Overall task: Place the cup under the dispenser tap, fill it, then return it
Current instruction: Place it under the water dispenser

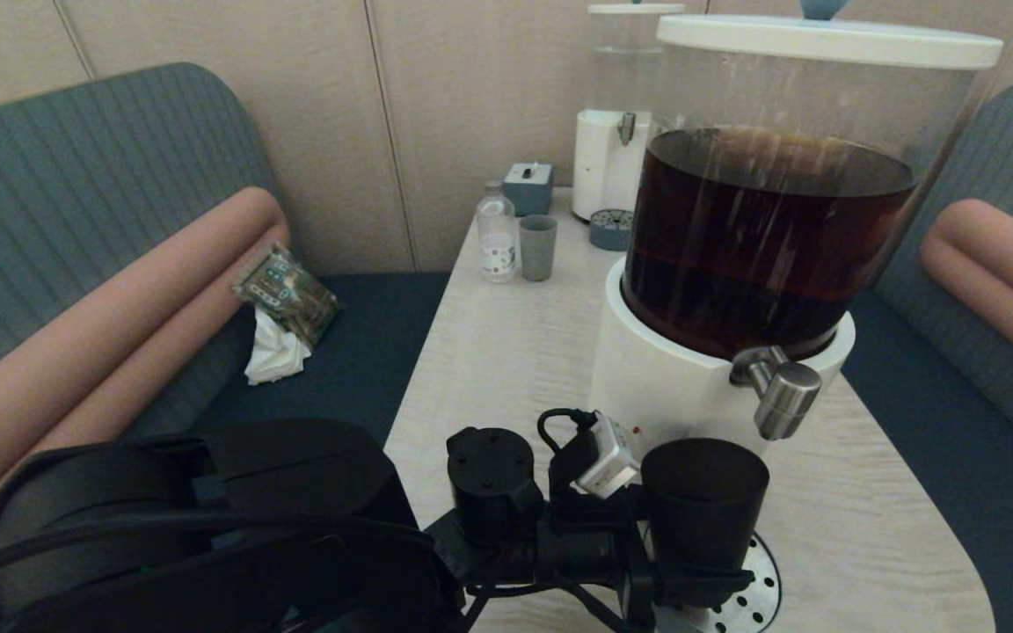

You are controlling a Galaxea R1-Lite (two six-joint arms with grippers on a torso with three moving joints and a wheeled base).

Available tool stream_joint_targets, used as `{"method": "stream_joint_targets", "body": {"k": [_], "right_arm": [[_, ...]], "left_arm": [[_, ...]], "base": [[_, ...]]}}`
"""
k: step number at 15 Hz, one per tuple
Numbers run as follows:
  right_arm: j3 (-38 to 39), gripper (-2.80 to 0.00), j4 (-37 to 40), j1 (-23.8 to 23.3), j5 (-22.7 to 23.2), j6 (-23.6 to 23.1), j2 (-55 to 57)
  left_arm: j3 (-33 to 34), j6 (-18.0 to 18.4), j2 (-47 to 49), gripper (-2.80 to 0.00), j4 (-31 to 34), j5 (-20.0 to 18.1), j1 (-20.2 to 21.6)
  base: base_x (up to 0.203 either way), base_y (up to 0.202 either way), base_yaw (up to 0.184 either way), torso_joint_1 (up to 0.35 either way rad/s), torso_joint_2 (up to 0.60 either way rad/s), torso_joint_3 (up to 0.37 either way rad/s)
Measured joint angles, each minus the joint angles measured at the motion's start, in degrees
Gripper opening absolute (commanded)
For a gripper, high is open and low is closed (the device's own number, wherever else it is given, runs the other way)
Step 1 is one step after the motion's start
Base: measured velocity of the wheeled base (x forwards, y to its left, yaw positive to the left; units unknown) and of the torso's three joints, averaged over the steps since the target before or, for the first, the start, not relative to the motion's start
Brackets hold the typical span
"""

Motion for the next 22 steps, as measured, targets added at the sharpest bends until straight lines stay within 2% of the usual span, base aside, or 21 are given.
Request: {"method": "stream_joint_targets", "body": {"k": [14, 22], "right_arm": [[0.0, -2.8, 0.0, 0.0, 0.0, 0.0, 0.0], [0.0, -2.8, 0.0, 0.0, 0.0, 0.0, 0.0]], "left_arm": [[-8.4, -0.3, 7.2, -2.8, -0.1, 0.4, -0.2], [-9.2, -0.3, 7.6, -2.8, 0.0, 1.2, -0.2]], "base": [[0.0, 0.0, 0.0, 0.0, 0.0, 0.0], [0.0, 0.0, 0.0, 0.0, 0.0, 0.0]]}}
